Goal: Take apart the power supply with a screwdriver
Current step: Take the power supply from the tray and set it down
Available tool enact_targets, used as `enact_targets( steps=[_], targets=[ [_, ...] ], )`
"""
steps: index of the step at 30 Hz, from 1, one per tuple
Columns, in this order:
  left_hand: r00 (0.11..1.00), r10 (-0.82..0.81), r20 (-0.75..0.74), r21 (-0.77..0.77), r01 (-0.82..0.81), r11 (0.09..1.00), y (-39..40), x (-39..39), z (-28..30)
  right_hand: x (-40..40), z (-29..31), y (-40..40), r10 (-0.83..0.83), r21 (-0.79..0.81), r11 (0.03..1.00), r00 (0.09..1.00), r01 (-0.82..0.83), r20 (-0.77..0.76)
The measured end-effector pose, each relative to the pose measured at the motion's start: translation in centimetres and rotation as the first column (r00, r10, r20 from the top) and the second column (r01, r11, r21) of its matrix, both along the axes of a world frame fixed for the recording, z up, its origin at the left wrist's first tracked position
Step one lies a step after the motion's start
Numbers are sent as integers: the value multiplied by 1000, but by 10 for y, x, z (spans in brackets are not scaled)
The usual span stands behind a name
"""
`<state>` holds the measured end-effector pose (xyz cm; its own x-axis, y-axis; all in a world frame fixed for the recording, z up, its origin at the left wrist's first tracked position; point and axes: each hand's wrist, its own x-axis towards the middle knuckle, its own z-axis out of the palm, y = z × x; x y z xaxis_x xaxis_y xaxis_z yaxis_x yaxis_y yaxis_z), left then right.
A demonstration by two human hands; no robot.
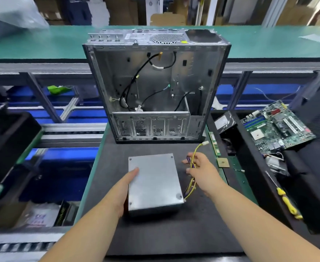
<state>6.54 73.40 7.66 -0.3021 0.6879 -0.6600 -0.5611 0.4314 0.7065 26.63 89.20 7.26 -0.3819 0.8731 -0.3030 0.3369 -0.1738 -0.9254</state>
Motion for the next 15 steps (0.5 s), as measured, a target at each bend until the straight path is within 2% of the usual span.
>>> enact_targets(
  steps=[4,9,15],
  targets=[
    [999,-28,-37,-30,27,999,12,-11,-3,2,0,7,-27,119,993,995,15,95],
    [989,-107,-98,-81,99,992,25,-23,0,0,5,10,38,213,974,978,-83,207],
    [923,-222,-313,-219,157,963,34,-35,10,-10,4,8,53,251,960,959,-126,278]
  ],
)
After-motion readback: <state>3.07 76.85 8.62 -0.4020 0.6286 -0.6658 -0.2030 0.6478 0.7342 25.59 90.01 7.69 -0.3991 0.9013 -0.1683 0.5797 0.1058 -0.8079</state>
